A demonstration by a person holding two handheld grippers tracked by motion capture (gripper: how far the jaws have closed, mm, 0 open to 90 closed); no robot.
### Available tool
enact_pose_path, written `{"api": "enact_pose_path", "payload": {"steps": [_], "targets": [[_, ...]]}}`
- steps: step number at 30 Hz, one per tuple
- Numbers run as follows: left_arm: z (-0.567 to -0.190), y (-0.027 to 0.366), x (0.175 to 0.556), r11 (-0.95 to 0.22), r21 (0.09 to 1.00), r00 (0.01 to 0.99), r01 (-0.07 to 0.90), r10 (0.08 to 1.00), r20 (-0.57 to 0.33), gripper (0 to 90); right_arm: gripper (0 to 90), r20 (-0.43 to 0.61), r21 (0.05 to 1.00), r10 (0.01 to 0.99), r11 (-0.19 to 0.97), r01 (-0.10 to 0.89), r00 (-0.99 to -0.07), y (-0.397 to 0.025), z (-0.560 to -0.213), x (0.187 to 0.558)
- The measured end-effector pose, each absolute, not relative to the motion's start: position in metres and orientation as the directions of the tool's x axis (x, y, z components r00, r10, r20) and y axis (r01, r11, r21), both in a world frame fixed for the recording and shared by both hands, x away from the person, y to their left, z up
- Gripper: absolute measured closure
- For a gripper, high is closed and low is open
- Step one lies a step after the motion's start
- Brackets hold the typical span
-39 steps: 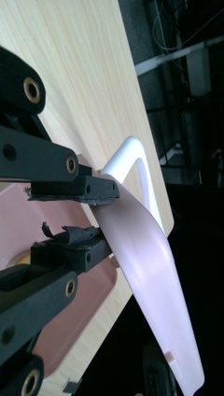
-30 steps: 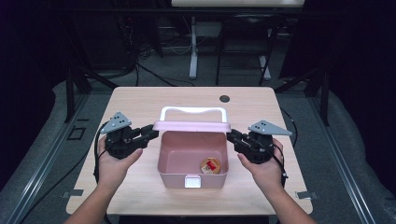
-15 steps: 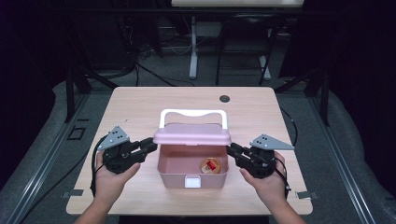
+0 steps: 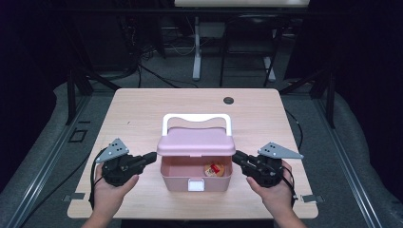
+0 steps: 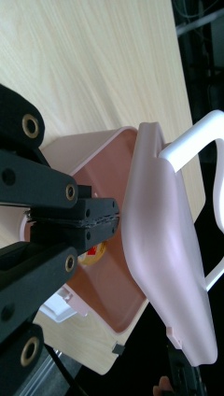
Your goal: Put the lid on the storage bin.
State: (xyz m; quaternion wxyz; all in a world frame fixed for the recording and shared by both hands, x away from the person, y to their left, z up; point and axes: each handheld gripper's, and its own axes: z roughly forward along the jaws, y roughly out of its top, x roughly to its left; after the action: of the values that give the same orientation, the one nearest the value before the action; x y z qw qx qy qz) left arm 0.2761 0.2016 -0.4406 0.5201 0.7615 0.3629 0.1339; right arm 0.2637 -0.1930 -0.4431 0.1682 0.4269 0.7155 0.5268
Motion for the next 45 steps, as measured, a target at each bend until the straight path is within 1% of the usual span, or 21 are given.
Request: {"api": "enact_pose_path", "payload": {"steps": [3, 11, 19, 24, 31, 33, 41, 45], "targets": [[-0.443, 0.200, 0.275, -0.206, 0.884, 0.715, 0.419, 0.676, -0.181, 89.7, 78.3, 0.210, 0.896, 0.787, 0.082, 0.436, -0.580, -0.194, -0.446, 0.263], [-0.448, 0.199, 0.272, -0.202, 0.884, 0.714, 0.422, 0.675, -0.187, 89.7, 77.8, 0.214, 0.890, 0.787, 0.086, 0.447, -0.578, -0.196, -0.452, 0.259], [-0.456, 0.199, 0.270, -0.217, 0.880, 0.723, 0.422, 0.666, -0.182, 89.7, 79.2, 0.219, 0.880, 0.804, 0.082, 0.468, -0.553, -0.204, -0.463, 0.255], [-0.460, 0.199, 0.268, -0.231, 0.873, 0.722, 0.429, 0.668, -0.178, 89.7, 81.4, 0.220, 0.883, 0.821, 0.063, 0.466, -0.527, -0.211, -0.464, 0.255], [-0.466, 0.198, 0.266, -0.251, 0.866, 0.725, 0.432, 0.668, -0.168, 89.7, 80.8, 0.222, 0.886, 0.830, 0.048, 0.461, -0.512, -0.215, -0.464, 0.257], [-0.467, 0.198, 0.266, -0.265, 0.866, 0.728, 0.425, 0.669, -0.152, 89.7, 80.7, 0.223, 0.887, 0.831, 0.045, 0.460, -0.509, -0.214, -0.464, 0.258], [-0.470, 0.199, 0.263, -0.264, 0.861, 0.723, 0.435, 0.672, -0.159, 89.7, 80.1, 0.225, 0.889, 0.832, 0.038, 0.456, -0.508, -0.214, -0.465, 0.260], [-0.475, 0.200, 0.260, -0.277, 0.858, 0.722, 0.433, 0.677, -0.146, 89.7, 80.1, 0.229, 0.889, 0.832, 0.033, 0.457, -0.505, -0.215, -0.464, 0.261]]}}
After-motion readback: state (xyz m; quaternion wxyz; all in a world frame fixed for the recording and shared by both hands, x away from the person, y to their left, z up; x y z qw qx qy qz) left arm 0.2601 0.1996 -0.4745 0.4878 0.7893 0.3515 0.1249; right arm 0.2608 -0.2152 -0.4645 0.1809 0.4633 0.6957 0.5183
